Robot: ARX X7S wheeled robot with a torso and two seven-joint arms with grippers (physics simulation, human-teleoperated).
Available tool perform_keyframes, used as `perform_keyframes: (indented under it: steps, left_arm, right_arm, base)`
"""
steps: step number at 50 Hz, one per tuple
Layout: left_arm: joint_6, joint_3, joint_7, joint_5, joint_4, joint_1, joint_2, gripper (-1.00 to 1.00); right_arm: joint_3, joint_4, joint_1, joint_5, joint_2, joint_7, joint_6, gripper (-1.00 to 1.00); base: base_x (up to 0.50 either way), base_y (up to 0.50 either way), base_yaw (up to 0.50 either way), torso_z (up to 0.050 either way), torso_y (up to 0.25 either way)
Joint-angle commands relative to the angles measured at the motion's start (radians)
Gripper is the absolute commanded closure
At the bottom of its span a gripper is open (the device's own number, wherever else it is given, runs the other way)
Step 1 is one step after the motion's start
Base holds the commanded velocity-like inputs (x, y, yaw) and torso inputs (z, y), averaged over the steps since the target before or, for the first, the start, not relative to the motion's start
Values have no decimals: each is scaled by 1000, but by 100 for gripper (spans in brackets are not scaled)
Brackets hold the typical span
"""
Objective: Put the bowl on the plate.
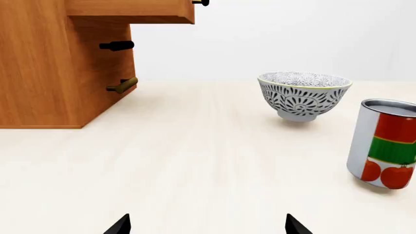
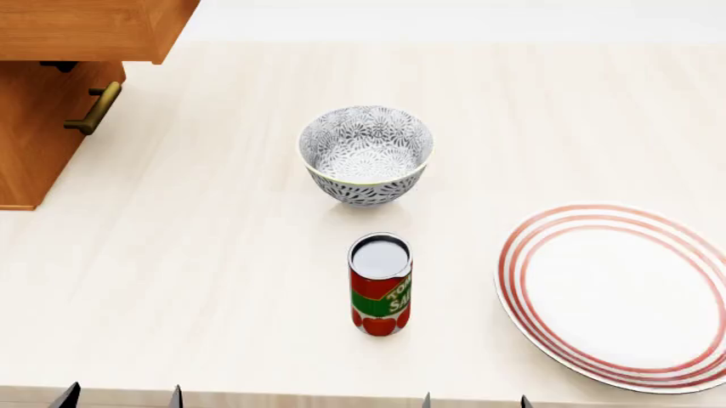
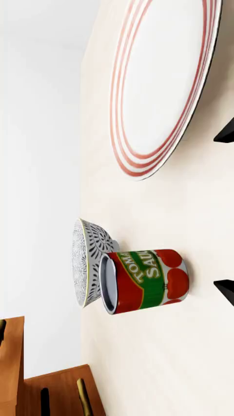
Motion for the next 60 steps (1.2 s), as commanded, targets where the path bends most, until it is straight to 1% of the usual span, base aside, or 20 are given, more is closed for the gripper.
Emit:
perform_keyframes:
  steps: [1, 9, 13, 14, 19, 21, 22, 25, 26, 29, 30, 32, 33, 35, 36, 40, 45, 50, 55, 60]
  left_arm:
    - [-9, 18, -18, -16, 14, 5, -16, -100]
    - [36, 46, -42, -53, -2, 2, -39, -100]
    - [17, 54, -44, -70, -1, -2, -50, -100]
    - [35, 52, -74, -47, -27, -13, -47, -100]
    - [-31, 68, -80, -54, -43, -31, -59, -100]
    - [-37, 70, -100, -39, -30, -47, -63, -100]
    - [-85, 67, -97, -51, 20, -61, -68, -100]
    - [-146, 89, -112, -10, 94, -87, -88, -100]
    - [-234, 79, -97, -43, 179, -106, -91, -100]
    - [-352, 67, -92, -79, 298, -147, -97, -100]
    - [-465, 46, -81, -133, 386, -183, -98, -100]
    - [-522, 36, -79, -163, 448, -213, -102, -100]
    - [-588, 24, -84, -188, 521, -247, -104, -100]
    - [-683, 4, -83, -238, 595, -285, -107, -100]
    - [-737, -13, -89, -265, 650, -315, -108, -100]
    - [-840, -42, -107, -317, 743, -370, -111, -100]
    - [-884, -61, -118, -347, 777, -399, -113, -100]
    - [-857, -61, -124, -342, 761, -400, -116, -100]
    - [-843, -63, -127, -348, 751, -391, -117, -100]
    - [-823, -67, -130, -349, 729, -382, -119, -100]
  right_arm:
    - [-23, -15, -4, 17, 17, 23, 11, -100]
    - [-47, -8, 4, 44, 42, 54, 22, -100]
    - [-56, 6, 6, 53, 51, 61, 24, -100]
    - [-59, 20, 17, 50, 53, 68, 55, -100]
    - [-72, 29, 38, 40, 60, 94, 118, -100]
    - [-74, -20, 38, 37, 67, 104, 152, -100]
    - [-64, -87, 46, 54, 74, 101, 202, -100]
    - [-55, -223, 68, 82, 89, 98, 335, -100]
    - [-58, -313, 82, 85, 98, 102, 422, -100]
    - [-65, -447, 97, 85, 116, 108, 500, -100]
    - [-72, -522, 117, 81, 132, 104, 552, -100]
    - [-82, -575, 141, 69, 145, 110, 606, -100]
    - [-81, -636, 173, 83, 158, 96, 673, -100]
    - [-75, -691, 207, 86, 163, 102, 729, -100]
    - [-63, -739, 241, 109, 169, 89, 796, -100]
    - [-61, -827, 302, 113, 186, 91, 879, -100]
    - [-36, -886, 375, 129, 190, 94, 958, -100]
    - [11, -925, 452, 145, 190, 95, 979, -100]
    - [51, -923, 470, 172, 181, 83, 985, -100]
    - [36, -900, 455, 163, 187, 90, 960, -100]
  base:
    - [0, 0, 0, 0, 0]
    - [0, 0, 0, 0, 0]
    - [0, 0, 0, 0, 0]
    - [0, 0, 0, 0, 0]
    - [0, 0, 0, 0, 0]
    - [0, 0, 0, 0, 0]
    - [0, 0, 0, 0, 0]
    - [0, 0, 0, 0, 0]
    - [0, 0, 0, 0, 0]
    - [0, 0, 0, 0, 0]
    - [0, 0, 0, 0, 0]
    - [0, 0, 0, 0, 0]
    - [0, 0, 0, 0, 0]
    - [0, 0, 0, 0, 0]
    - [0, 0, 0, 0, 0]
    - [0, 0, 0, 0, 0]
    - [0, 0, 0, 0, 0]
    - [95, 0, 0, 0, 0]
    - [468, 0, 0, 0, 0]
    - [500, 0, 0, 0, 0]
